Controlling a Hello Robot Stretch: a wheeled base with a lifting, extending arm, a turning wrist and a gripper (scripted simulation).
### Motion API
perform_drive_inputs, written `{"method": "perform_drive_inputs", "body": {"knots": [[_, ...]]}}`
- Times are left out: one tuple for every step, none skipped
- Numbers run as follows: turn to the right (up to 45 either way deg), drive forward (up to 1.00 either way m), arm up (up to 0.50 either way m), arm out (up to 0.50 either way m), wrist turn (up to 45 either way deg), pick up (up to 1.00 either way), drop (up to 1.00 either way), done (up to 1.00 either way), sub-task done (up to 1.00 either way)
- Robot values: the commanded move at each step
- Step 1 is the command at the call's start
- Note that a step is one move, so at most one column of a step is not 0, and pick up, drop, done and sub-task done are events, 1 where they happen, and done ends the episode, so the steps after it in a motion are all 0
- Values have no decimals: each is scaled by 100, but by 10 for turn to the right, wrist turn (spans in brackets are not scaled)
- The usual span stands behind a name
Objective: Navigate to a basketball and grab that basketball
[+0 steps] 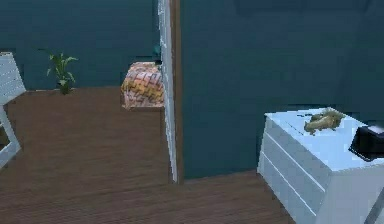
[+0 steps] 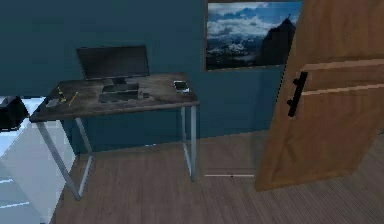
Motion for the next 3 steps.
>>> {"method": "perform_drive_inputs", "body": {"knots": [[30,0,0,0,0,0,0,0,0],[120,0,0,0,0,0,0,0,0],[0,30,0,0,0,0,0,0,0]]}}
